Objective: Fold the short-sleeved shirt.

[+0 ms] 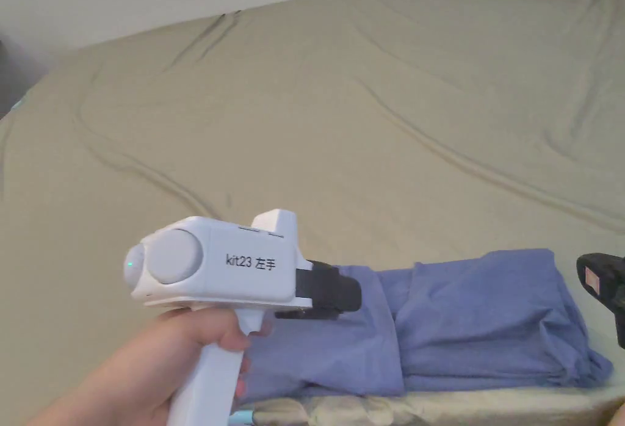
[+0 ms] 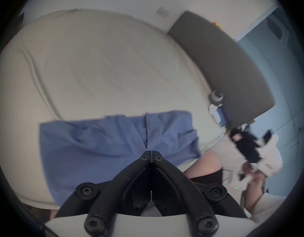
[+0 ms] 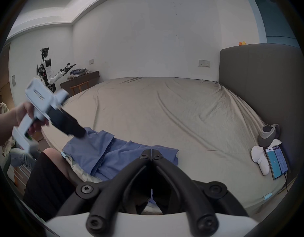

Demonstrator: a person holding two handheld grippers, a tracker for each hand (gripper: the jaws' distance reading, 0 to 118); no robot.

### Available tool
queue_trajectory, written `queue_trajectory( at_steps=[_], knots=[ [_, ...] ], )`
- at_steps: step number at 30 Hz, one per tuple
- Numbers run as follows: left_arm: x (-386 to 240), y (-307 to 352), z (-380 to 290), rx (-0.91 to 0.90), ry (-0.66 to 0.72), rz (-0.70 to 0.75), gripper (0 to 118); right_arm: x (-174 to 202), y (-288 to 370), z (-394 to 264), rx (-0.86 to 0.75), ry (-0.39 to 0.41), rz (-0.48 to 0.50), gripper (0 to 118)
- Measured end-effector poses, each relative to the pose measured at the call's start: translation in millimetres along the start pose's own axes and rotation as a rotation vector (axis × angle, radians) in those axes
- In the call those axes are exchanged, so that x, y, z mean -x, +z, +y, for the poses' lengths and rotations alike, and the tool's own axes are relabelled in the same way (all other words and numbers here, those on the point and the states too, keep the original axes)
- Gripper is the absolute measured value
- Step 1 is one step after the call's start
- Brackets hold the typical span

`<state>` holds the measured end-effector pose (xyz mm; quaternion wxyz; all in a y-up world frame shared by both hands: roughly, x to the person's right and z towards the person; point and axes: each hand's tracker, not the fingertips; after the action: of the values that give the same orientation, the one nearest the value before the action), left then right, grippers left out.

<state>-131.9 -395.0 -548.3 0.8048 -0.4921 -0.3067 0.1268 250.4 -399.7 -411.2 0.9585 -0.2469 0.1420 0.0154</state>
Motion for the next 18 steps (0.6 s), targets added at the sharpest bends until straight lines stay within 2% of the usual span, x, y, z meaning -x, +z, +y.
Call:
queue_trajectory(
  at_steps=[2,3,7,11,13,14,16,18],
  knots=[
    [32,43,-1,-0.081,0.042,-0.067,0,3,-1,0,0.002,0.004,0.005,0],
    [57,61,-4,-0.091,0.078,-0.106,9,6,-1,1,0.002,0.007,0.007,0],
    [140,89,-33,-0.175,0.181,-0.255,116,11,-6,5,0.007,-0.002,0.017,0],
    [204,58,-57,-0.125,0.404,-0.232,118,15,-20,15,0.008,-0.024,0.019,0],
    [216,33,-63,-0.075,0.415,-0.270,118,18,-27,21,0.003,-0.031,0.010,0],
    [214,18,-62,-0.067,0.412,-0.287,116,20,-29,24,-0.003,-0.032,0.006,0],
    [213,-7,-64,-0.044,0.421,-0.343,102,23,-33,27,-0.010,-0.035,0.007,0],
    [224,-27,-63,-0.066,0.447,-0.460,99,26,-36,28,-0.012,-0.035,0.009,0]
  ],
)
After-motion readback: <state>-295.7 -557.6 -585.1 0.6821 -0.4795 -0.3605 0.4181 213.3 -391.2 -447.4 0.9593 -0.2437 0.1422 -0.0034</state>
